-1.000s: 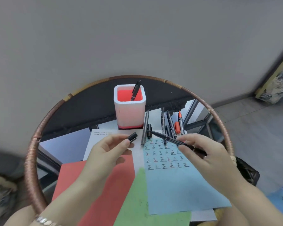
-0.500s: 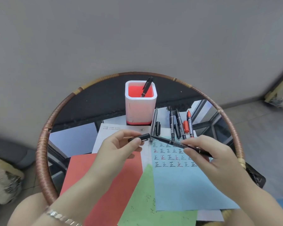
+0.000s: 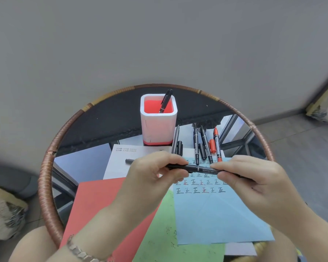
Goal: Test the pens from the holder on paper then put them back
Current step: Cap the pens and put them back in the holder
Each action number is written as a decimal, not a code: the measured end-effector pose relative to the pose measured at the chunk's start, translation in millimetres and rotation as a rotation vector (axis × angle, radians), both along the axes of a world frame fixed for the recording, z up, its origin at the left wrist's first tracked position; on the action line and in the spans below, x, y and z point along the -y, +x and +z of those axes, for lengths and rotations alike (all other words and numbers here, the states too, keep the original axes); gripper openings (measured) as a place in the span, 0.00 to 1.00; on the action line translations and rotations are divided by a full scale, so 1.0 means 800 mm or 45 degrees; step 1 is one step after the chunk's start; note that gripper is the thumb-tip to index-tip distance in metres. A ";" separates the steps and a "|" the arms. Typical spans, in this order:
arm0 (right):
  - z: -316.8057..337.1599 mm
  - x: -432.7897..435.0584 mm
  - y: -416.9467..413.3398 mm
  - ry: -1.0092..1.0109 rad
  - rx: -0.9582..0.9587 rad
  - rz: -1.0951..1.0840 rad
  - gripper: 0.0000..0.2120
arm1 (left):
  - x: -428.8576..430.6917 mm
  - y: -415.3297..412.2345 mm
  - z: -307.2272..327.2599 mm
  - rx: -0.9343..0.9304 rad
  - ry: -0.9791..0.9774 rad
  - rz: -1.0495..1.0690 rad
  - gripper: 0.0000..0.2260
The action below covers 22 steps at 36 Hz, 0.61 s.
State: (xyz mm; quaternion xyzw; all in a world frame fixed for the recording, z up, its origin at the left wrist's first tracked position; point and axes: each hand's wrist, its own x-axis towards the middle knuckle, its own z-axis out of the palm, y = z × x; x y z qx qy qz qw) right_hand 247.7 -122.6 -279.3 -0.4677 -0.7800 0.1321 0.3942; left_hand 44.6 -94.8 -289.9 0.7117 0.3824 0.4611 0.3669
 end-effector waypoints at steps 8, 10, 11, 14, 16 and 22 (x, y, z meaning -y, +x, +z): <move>0.016 0.008 -0.004 -0.228 -0.396 0.128 0.08 | 0.004 0.001 -0.007 -0.074 0.509 0.062 0.05; 0.015 0.005 -0.006 -0.232 -0.417 0.100 0.08 | 0.006 0.008 0.004 0.324 0.035 0.042 0.08; 0.014 0.004 -0.007 -0.221 -0.422 0.088 0.08 | 0.007 0.011 0.006 0.518 -0.183 0.020 0.09; 0.007 0.000 -0.012 -0.123 -0.358 0.070 0.08 | 0.006 0.017 0.014 0.682 -0.443 0.015 0.09; 0.003 0.000 -0.013 -0.075 -0.301 0.042 0.09 | 0.006 0.017 0.019 0.703 -0.557 0.022 0.07; -0.018 0.006 -0.031 0.003 -0.180 -0.167 0.13 | 0.005 0.021 0.018 0.763 -1.025 0.027 0.01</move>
